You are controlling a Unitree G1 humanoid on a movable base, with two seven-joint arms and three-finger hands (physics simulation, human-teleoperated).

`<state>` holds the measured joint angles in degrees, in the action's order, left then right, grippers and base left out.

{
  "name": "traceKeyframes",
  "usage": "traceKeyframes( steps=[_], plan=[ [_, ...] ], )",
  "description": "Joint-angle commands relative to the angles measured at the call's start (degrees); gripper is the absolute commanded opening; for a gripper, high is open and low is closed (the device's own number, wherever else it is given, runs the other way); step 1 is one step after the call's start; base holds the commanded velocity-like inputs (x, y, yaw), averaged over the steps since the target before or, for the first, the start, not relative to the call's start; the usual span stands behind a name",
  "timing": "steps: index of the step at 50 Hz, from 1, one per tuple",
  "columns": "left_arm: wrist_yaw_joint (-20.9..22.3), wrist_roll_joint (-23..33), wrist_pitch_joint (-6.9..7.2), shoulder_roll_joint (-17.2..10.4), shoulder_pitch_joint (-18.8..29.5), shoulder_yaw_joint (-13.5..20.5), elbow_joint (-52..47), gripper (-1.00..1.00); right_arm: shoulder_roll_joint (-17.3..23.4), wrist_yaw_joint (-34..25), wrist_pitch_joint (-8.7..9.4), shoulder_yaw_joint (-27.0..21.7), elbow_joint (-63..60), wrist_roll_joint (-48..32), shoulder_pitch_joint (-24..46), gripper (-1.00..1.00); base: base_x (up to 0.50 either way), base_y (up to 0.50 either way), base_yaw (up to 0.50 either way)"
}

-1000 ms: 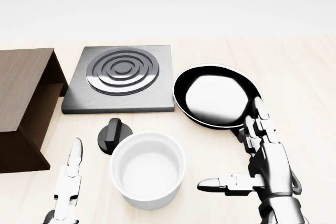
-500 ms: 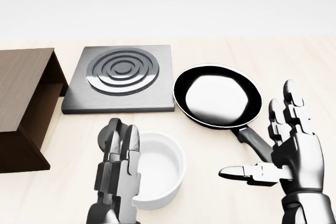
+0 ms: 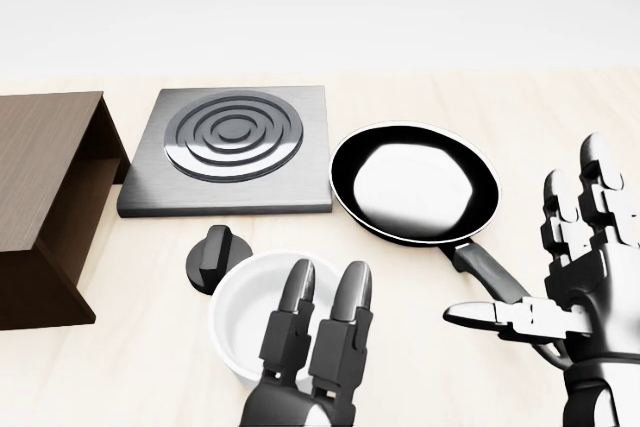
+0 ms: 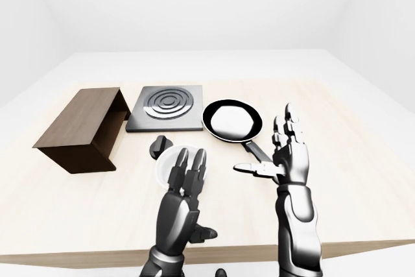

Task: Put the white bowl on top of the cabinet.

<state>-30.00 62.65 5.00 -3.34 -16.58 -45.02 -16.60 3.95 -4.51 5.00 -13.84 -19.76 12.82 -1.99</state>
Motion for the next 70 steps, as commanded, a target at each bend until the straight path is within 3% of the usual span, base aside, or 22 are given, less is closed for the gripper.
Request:
traceKeyframes(
  steps=[1,5,18,32,47,66,70],
  plan=[
    [0.0,4.4,0.00,2.8,2.5,2.1,6.0,1.00,-0.1,-0.4,0.00,-0.7,-1.9,0.8,-0.7,1.00,0.00,0.00,0.00],
    [0.0,5.7,0.00,4.2,3.2,4.7,8.3,1.00,-0.2,-0.6,0.00,-1.0,-2.5,1.1,-0.9,1.00,0.00,0.00,0.00],
    [0.0,7.4,0.00,4.1,2.0,5.1,5.4,1.00,-0.3,-0.9,0.00,-0.6,-2.0,0.5,-0.8,1.00,0.00,0.00,0.00],
    [0.0,6.5,0.00,4.9,3.9,9.3,8.3,1.00,-0.4,-2.0,0.00,-0.4,-2.8,1.0,-1.3,1.00,0.00,0.00,0.00],
    [0.0,7.3,0.00,7.6,8.3,16.2,19.9,1.00,-0.4,-2.1,0.00,-0.7,-3.1,1.3,-1.2,1.00,0.00,0.00,0.00],
    [0.0,8.4,0.00,9.0,10.2,18.8,25.7,1.00,-0.4,-2.0,0.00,-0.8,-3.5,1.5,-1.3,1.00,0.00,0.00,0.00],
    [0.0,8.2,0.00,9.6,12.3,20.6,31.9,1.00,-0.4,-1.9,0.00,-0.8,-3.2,1.6,-1.2,1.00,0.00,0.00,0.00]
  ],
)
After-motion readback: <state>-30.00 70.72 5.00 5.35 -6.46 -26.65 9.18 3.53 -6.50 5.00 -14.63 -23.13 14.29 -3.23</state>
